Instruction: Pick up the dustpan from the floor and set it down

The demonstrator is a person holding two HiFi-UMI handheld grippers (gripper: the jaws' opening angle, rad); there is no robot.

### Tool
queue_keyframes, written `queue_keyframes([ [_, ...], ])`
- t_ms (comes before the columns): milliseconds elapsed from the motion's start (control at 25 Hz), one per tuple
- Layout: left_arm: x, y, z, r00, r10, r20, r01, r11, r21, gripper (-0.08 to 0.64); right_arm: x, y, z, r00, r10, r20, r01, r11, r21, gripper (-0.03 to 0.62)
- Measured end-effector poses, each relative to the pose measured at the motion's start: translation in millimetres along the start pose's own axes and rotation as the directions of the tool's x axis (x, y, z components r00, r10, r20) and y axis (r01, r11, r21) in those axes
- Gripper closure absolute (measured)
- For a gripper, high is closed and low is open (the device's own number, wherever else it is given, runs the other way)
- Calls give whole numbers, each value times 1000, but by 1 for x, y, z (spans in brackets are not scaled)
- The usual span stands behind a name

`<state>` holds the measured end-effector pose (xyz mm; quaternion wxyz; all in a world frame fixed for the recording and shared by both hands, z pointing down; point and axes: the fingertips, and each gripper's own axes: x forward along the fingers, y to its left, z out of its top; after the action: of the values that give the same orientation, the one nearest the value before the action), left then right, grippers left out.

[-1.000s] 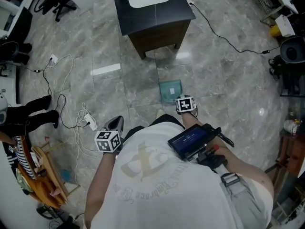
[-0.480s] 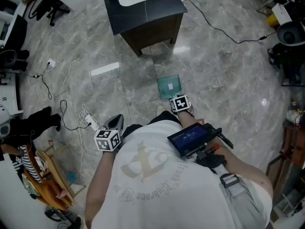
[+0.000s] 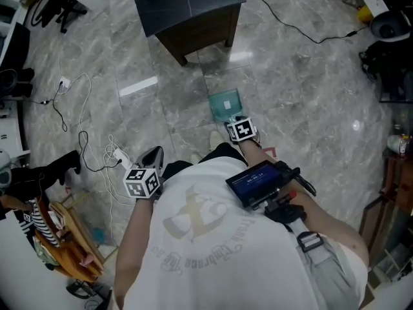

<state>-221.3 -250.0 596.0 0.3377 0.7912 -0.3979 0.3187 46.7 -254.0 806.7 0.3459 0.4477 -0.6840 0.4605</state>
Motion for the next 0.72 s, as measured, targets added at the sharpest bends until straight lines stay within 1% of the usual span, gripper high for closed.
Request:
queue_keyframes([
  [240,23,4,8,999,-24,30,24,1000,-2,548,-2,-18,26,998,-7,62,8,1000,-10,364],
  [360,28,1,4,998,-41,39,42,999,-18,548,-15,-27,25,996,-16,93,14,1000,14,364],
  [440,16,5,1,997,-49,60,50,998,-22,548,-30,-21,23,991,-39,126,37,999,16,364],
  [600,-19,17,-11,993,-69,96,68,998,10,548,-67,2,26,971,-120,206,127,992,-20,365],
  [680,-24,22,-15,992,-78,104,77,997,17,548,-79,8,35,957,-143,253,153,988,-19,367],
  [720,-23,24,-16,991,-84,107,83,996,15,548,-85,9,40,947,-152,283,162,987,-12,379],
])
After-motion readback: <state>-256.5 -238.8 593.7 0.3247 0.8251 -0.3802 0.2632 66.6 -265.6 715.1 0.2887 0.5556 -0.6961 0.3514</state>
